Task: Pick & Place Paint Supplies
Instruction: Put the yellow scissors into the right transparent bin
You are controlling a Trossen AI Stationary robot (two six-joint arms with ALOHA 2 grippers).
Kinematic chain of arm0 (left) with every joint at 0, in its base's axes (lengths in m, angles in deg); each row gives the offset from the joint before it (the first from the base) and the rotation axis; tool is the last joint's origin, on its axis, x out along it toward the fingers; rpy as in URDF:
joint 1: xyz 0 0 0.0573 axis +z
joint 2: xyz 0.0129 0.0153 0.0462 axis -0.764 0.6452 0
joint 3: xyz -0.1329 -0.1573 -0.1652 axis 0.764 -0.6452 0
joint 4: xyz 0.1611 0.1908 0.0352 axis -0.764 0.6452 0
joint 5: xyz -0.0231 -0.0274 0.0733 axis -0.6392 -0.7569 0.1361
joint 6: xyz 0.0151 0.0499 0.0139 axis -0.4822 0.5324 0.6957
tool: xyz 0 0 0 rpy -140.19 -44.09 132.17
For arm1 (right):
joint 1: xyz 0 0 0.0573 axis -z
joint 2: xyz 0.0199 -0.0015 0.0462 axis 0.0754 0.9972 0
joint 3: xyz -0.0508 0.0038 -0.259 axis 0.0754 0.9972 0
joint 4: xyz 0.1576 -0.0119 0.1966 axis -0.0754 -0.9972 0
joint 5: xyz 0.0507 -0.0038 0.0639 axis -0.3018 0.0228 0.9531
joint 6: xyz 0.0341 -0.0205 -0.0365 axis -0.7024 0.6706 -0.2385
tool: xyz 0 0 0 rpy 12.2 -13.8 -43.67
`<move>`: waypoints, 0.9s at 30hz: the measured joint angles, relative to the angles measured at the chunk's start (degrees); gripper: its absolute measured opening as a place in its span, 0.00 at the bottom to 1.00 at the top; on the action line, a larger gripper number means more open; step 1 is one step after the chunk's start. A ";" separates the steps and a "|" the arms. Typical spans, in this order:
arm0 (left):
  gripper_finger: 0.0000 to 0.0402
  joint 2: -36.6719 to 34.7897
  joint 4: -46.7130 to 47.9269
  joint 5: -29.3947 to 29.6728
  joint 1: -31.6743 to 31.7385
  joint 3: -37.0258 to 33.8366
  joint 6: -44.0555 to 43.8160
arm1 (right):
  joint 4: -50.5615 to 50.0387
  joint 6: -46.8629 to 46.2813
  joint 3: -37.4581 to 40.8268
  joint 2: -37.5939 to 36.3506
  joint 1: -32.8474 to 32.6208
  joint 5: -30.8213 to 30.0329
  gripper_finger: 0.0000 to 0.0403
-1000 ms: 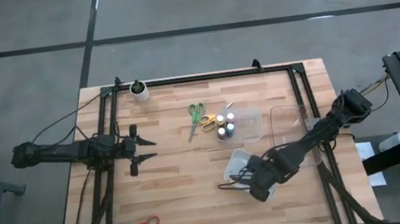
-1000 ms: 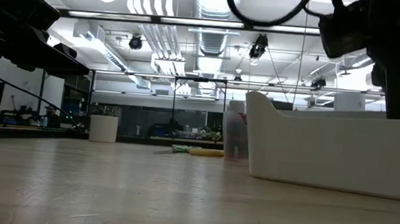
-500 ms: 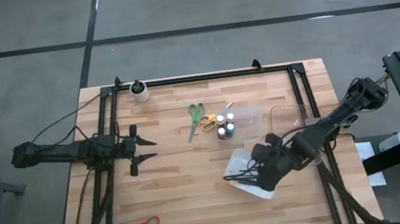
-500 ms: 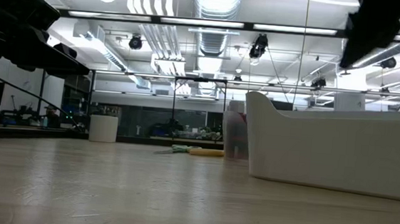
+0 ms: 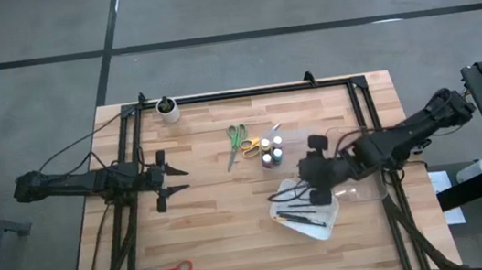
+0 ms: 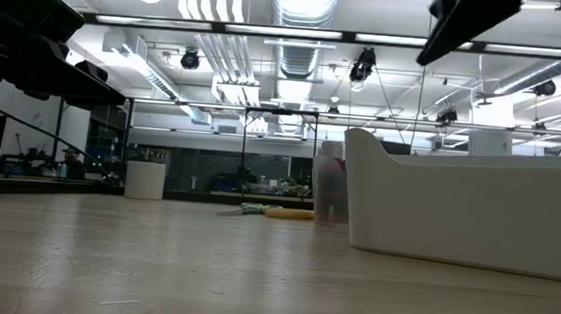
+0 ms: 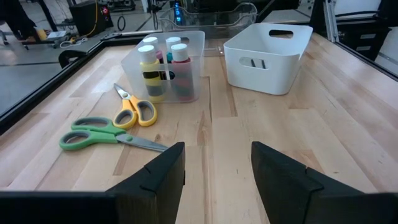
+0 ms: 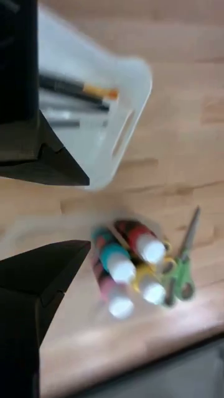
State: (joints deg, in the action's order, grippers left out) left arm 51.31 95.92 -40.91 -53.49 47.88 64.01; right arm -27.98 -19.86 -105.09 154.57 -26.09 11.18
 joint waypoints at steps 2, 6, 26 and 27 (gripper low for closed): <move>0.46 0.02 -0.01 0.01 0.01 0.00 0.00 | 0.22 7.52 -0.58 0.10 2.41 0.10 0.37; 0.46 0.00 -0.01 0.00 0.00 0.00 0.00 | 5.39 21.06 -1.49 0.50 8.05 0.32 0.37; 0.46 0.66 -0.01 0.01 -0.01 0.00 0.00 | 14.76 50.20 -8.83 13.66 32.83 24.40 0.37; 0.46 0.74 0.01 -0.01 0.00 0.00 0.00 | 12.99 51.27 -10.46 15.06 33.06 24.47 0.37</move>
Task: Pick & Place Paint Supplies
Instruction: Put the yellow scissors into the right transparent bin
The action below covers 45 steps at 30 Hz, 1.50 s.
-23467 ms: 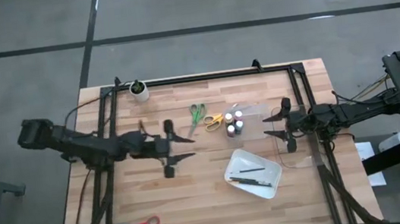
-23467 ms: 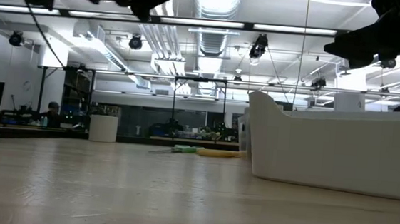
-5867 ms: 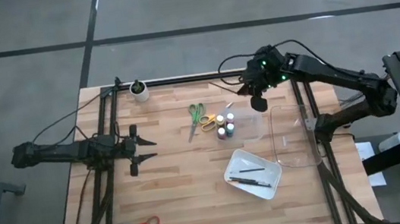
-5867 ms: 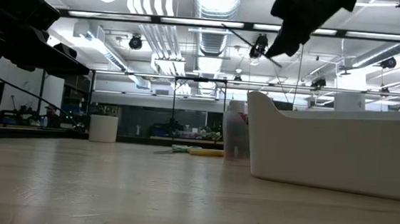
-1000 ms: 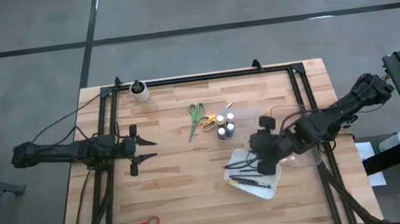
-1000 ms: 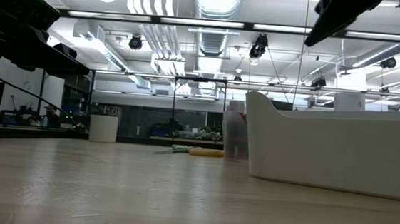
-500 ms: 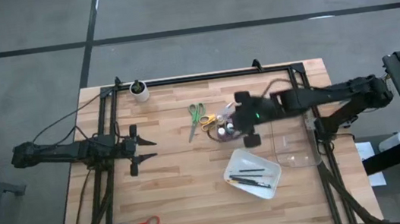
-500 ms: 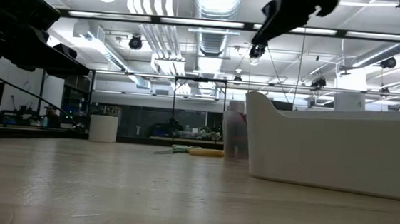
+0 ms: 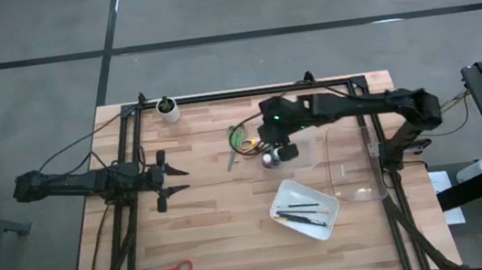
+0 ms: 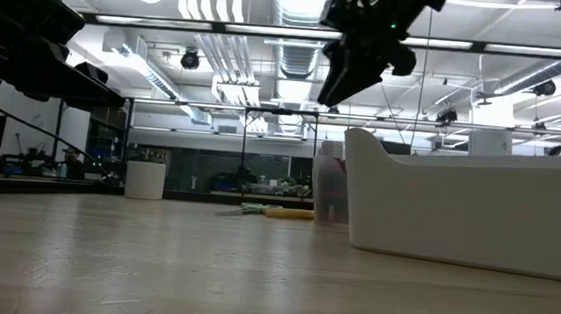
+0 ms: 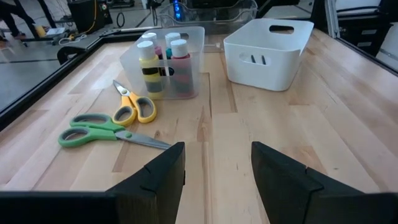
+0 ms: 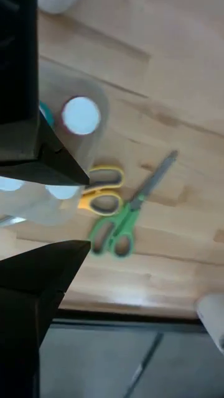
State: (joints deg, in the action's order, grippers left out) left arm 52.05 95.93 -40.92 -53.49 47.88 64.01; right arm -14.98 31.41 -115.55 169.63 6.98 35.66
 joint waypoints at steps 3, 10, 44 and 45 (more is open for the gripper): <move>0.46 -0.05 -0.01 0.01 0.00 0.00 0.00 | -5.90 1.71 -5.91 4.73 0.70 0.01 0.37; 0.46 -0.07 -0.02 0.02 0.00 0.00 0.00 | -19.65 1.34 -20.40 15.20 1.77 1.16 0.37; 0.46 0.03 -0.01 0.01 0.01 0.01 0.00 | -34.81 -0.78 -47.76 43.52 2.63 1.33 0.37; 0.46 0.03 0.00 0.00 0.01 0.00 0.00 | -34.63 -1.56 -47.71 43.52 2.59 1.35 0.37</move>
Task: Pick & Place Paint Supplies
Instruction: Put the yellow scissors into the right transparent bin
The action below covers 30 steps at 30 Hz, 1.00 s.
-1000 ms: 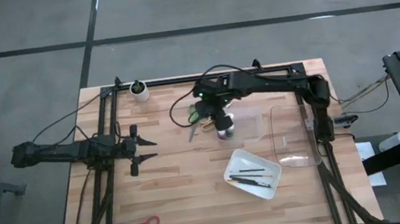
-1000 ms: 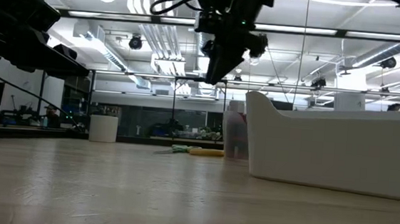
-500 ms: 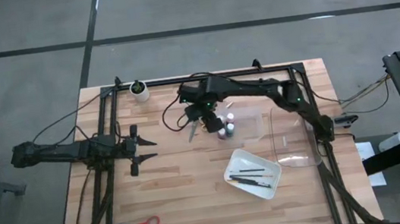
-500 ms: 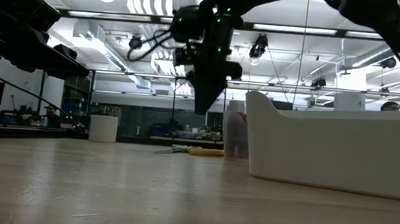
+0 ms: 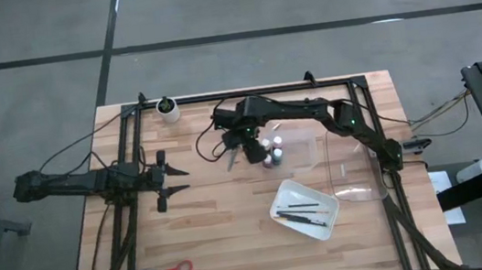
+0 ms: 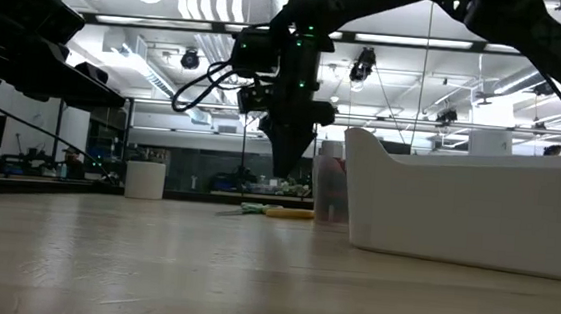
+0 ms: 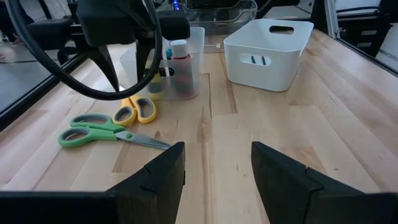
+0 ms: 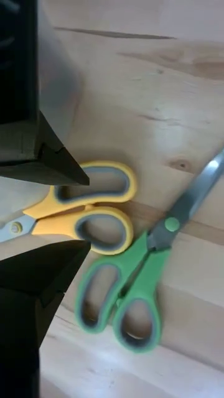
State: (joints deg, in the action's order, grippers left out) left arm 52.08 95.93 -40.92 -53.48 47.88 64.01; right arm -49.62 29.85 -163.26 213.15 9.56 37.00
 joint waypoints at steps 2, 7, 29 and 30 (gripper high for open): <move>0.46 0.00 -0.02 0.01 -0.01 0.00 0.00 | 0.68 -1.55 0.05 0.17 0.00 0.01 0.37; 0.46 0.00 -0.02 0.02 -0.02 0.00 0.00 | 1.04 -7.66 0.25 0.46 0.00 -0.01 0.37; 0.46 0.00 -0.01 0.01 -0.01 0.01 0.00 | 4.46 -15.46 1.28 3.12 -0.37 -0.14 0.37; 0.46 0.00 -0.02 0.01 -0.01 0.00 0.00 | 4.42 -15.51 1.32 3.36 -0.37 -0.10 0.37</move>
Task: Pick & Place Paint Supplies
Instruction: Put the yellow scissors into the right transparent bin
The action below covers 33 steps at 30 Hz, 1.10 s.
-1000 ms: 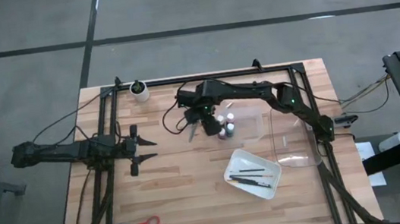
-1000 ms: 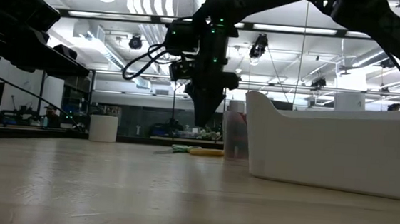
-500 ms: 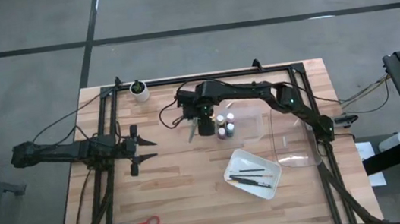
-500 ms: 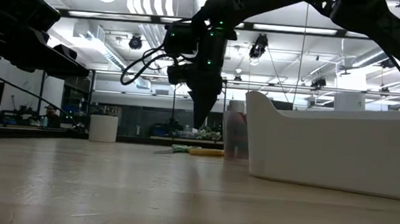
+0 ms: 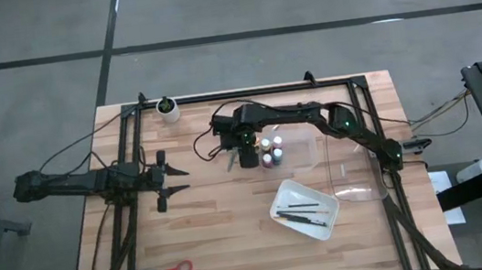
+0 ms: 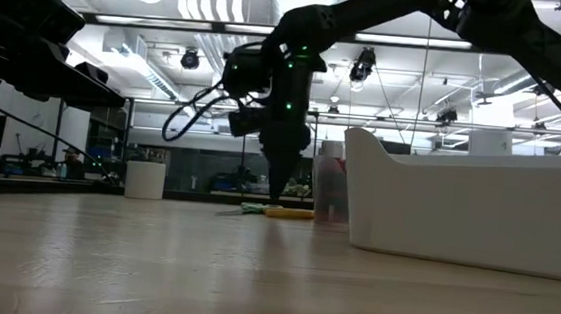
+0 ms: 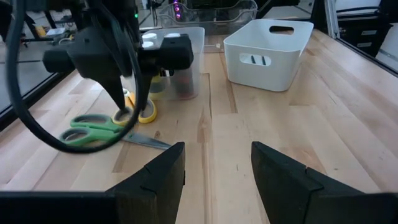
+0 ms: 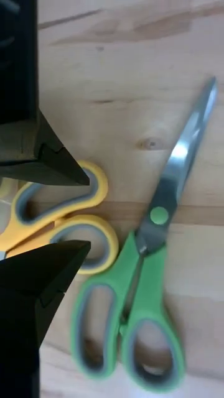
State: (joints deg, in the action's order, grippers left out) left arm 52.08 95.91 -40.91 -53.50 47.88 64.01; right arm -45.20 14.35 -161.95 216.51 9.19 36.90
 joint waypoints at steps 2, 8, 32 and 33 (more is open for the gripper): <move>0.46 0.00 0.02 0.01 0.01 0.00 0.00 | -0.45 0.00 0.21 0.32 0.00 0.02 0.37; 0.46 0.00 0.00 0.01 0.01 0.00 0.00 | -0.20 0.31 1.09 0.38 0.04 0.00 0.37; 0.46 0.00 0.00 -0.01 0.00 0.01 0.00 | 4.41 1.35 5.40 0.20 -0.02 0.52 0.25; 0.46 0.00 0.00 0.00 0.00 0.01 0.00 | 4.35 1.44 5.42 0.18 -0.02 1.00 0.21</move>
State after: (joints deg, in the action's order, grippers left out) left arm 52.08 95.91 -40.91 -53.49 47.88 64.01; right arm -40.85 15.79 -156.52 216.69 9.17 37.90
